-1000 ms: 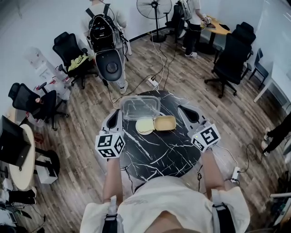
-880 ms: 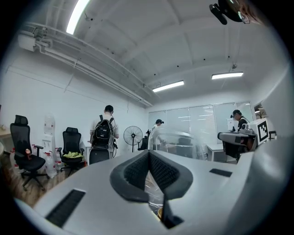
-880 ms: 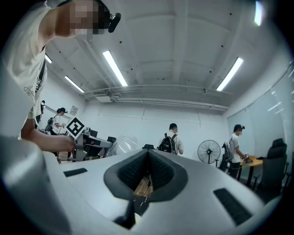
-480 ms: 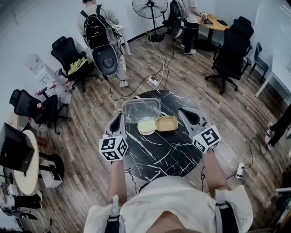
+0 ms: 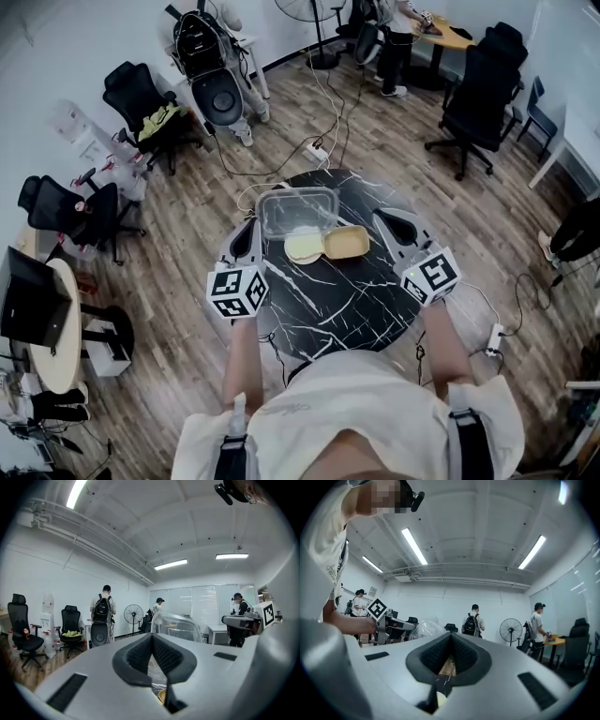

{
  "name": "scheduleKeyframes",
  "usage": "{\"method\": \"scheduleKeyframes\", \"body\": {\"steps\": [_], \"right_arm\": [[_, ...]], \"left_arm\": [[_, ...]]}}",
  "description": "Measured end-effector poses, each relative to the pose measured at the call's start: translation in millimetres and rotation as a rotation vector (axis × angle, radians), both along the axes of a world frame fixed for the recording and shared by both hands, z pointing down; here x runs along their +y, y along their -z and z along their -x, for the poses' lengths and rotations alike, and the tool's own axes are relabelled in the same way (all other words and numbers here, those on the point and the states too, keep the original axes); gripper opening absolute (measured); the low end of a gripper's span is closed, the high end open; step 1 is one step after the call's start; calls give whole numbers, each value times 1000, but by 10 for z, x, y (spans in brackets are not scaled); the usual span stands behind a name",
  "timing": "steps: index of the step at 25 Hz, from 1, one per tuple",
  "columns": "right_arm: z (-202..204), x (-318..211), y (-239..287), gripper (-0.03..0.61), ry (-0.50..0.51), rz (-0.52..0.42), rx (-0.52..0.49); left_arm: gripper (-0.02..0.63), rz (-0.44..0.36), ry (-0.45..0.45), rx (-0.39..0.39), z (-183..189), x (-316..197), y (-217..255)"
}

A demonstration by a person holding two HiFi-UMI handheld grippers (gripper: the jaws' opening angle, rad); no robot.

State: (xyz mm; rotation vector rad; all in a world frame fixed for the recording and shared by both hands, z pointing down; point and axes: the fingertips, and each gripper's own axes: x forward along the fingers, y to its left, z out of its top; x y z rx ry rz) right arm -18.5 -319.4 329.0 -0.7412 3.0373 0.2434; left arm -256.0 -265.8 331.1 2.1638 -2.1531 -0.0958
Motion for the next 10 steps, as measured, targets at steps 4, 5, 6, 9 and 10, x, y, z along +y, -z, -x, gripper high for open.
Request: {"method": "scheduleKeyframes", "body": {"steps": [4, 5, 6, 9, 10], "right_arm": [[-24, 6, -30, 6, -4, 6, 5], [-34, 5, -29, 6, -6, 6, 6], [-46, 3, -26, 6, -8, 6, 7], [-85, -1, -19, 6, -13, 2, 7], [-97, -3, -19, 6, -14, 0, 6]], "left_arm": [[17, 3, -4, 5, -32, -2, -24], [17, 3, -5, 6, -40, -3, -23], [17, 2, -6, 7, -49, -6, -20], [17, -1, -9, 8, -78, -16, -14], [17, -2, -10, 8, -87, -19, -13]]}}
